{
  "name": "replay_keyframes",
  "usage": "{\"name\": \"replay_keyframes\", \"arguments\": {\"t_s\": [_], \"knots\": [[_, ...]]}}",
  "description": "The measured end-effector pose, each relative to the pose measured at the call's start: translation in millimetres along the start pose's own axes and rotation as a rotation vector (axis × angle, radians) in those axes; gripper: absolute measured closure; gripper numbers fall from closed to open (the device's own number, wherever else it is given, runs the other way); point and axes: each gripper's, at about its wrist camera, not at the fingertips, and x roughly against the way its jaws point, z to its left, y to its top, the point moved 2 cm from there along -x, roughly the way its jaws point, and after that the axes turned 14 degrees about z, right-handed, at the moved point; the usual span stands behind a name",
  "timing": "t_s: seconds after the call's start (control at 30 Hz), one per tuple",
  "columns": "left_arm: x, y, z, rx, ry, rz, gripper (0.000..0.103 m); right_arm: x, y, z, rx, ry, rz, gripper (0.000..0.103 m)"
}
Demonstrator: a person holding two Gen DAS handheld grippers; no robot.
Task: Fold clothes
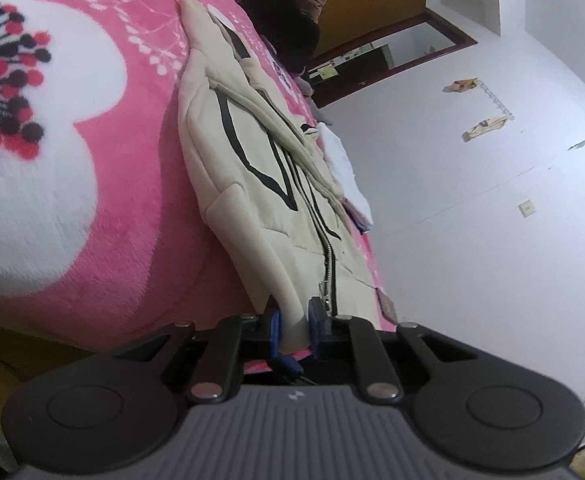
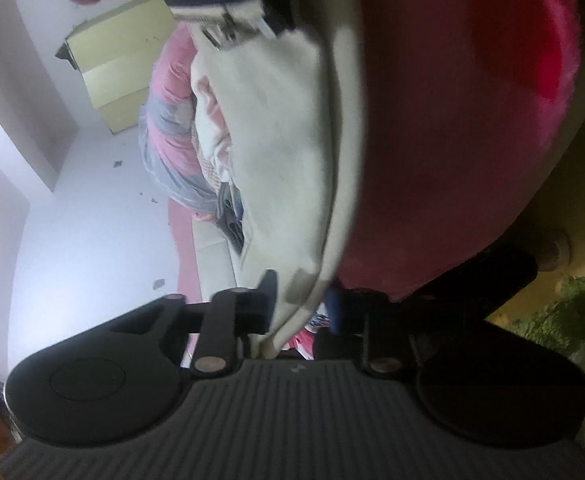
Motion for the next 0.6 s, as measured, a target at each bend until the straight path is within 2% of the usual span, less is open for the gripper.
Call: {"name": "replay_keyframes", "arguments": {"t_s": [0.07, 0.13, 0.17, 0.3, 0.43, 0.5, 0.57, 0.6], "knots": [[-2.3, 1.7, 4.1, 0.024, -0.019, 0.008, 0.060, -3.9, -1.9, 2.6, 0.012, -0.002, 0.009, 0.094], [-5.1, 3.8, 8.2, 0.048, -0.039, 0.015, 0.046, -5.6, -3.1, 6.9, 0.036, -0.006, 0.012, 0.098], [-6.1, 5.7, 10.7, 0.062, -0.052, 0.017, 0.045, -5.4, -3.9, 10.1, 0.052, -0.007, 0.013, 0.098], [-11.4, 15.8, 22.1, 0.117, -0.098, 0.023, 0.044, -4.5, -5.9, 20.2, 0.101, -0.029, 0.022, 0.099], [-25.2, 25.8, 23.6, 0.122, -0.076, 0.041, 0.047, -6.9, -5.6, 27.6, 0.135, -0.044, 0.031, 0.099], [-33.3, 29.6, 19.1, 0.093, -0.050, 0.055, 0.053, -8.0, -5.8, 32.1, 0.161, -0.052, 0.031, 0.099], [-42.3, 33.0, 16.3, 0.076, -0.029, 0.076, 0.069, -7.5, -6.2, 35.9, 0.187, -0.063, 0.031, 0.099], [-46.2, 34.3, 15.6, 0.074, -0.021, 0.086, 0.071, -6.3, -6.6, 37.7, 0.201, -0.069, 0.032, 0.099]]}}
